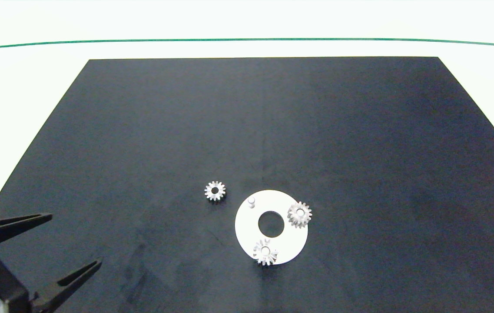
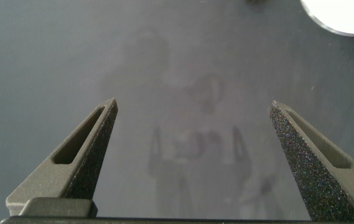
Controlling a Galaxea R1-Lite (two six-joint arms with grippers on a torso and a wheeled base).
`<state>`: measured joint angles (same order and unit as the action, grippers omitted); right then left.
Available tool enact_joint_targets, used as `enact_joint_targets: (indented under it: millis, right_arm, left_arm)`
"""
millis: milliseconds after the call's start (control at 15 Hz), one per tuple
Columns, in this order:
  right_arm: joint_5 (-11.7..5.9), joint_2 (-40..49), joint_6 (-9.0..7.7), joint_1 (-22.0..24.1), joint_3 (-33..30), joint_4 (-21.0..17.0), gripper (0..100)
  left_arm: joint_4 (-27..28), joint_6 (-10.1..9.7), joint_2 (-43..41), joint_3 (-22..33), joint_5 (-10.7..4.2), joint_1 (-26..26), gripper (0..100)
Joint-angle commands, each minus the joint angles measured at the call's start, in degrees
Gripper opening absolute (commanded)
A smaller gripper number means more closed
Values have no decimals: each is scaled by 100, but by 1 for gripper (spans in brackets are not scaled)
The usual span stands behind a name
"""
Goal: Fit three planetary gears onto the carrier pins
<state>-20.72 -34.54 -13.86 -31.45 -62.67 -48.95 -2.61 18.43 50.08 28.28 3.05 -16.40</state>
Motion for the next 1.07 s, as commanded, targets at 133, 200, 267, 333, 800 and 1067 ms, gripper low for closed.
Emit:
enact_joint_targets:
  millis: [133,200,267,333,800,1067]
  right_arm:
    - [16,1045,24,245,800,78,100]
    - [25,1195,24,236,1029,166,100]
    - [25,1283,33,236,1293,289,100]
    - [42,1291,33,218,1547,386,100]
    - [104,1379,129,166,2119,755,100]
    - [104,1441,129,166,2171,755,100]
  left_arm:
    - [-1400,-6,2067,-130,-481,-892,100]
    - [-1620,-15,2305,-121,-489,-1032,100]
    - [-1866,-50,2577,-77,-507,-1164,100]
    - [-2095,-77,2814,-33,-551,-1252,100]
    - [-1690,-68,3280,951,-929,-1560,100]
    - [-1224,-103,3597,1566,-1166,-1709,100]
